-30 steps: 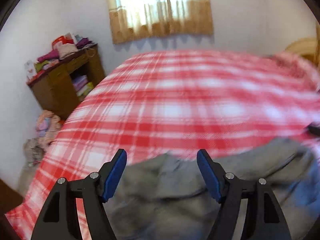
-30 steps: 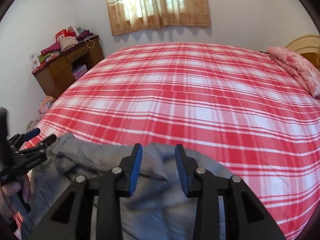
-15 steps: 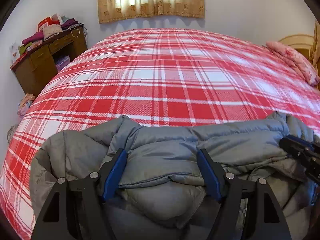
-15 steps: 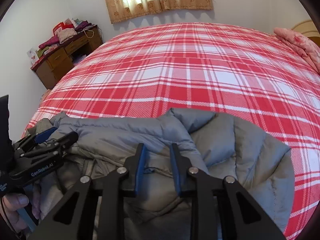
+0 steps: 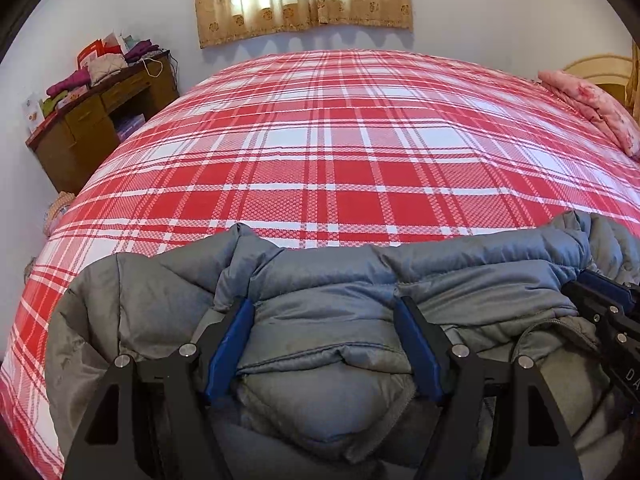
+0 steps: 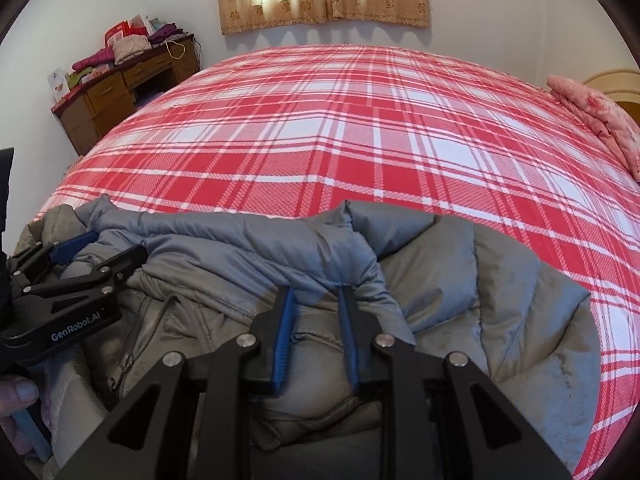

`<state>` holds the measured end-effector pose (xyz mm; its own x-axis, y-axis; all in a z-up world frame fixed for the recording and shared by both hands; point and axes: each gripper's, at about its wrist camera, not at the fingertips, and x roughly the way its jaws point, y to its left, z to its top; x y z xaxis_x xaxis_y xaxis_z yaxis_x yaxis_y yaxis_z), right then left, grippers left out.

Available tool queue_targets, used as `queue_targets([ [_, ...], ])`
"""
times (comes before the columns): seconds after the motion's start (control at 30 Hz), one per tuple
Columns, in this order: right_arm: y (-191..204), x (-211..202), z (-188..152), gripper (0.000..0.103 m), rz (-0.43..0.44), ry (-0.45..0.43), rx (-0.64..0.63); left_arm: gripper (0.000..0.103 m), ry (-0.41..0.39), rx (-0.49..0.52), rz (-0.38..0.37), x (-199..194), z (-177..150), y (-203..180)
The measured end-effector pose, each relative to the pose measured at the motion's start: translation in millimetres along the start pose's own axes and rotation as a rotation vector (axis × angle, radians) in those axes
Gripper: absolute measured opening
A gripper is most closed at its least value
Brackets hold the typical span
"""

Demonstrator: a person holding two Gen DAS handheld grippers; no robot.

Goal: Fold large clothes

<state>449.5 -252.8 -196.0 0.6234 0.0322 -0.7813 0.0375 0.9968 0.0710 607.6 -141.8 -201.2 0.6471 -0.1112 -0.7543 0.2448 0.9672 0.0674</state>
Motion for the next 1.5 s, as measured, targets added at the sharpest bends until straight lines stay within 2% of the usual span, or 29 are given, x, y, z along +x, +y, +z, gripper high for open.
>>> queue_targets([
  [1.17, 6, 4, -1, 0.025, -0.051, 0.006, -0.037, 0.074, 0.001, 0.01, 0.009, 3, 0, -1],
  [1.3, 11, 6, 1, 0.025, -0.072, 0.02, -0.062, 0.078, 0.003, 0.045, 0.06, 3, 2, -8],
  [1.37, 4, -1, 7, 0.026, -0.034, 0.049, -0.058, 0.078, 0.012, 0.083, 0.078, -4, 9, -7],
  [1.4, -2, -8, 9, 0.032, -0.02, 0.055, -0.042, 0.078, 0.003, 0.083, 0.098, -13, 12, -5],
  [1.43, -8, -19, 11, 0.047, -0.01, 0.045, -0.024, 0.078, -0.018, 0.062, 0.095, -28, 15, 2],
  [1.5, -25, -51, 10, 0.067, 0.012, 0.0, -0.009, 0.077, -0.061, 0.023, 0.02, -68, 13, 19],
])
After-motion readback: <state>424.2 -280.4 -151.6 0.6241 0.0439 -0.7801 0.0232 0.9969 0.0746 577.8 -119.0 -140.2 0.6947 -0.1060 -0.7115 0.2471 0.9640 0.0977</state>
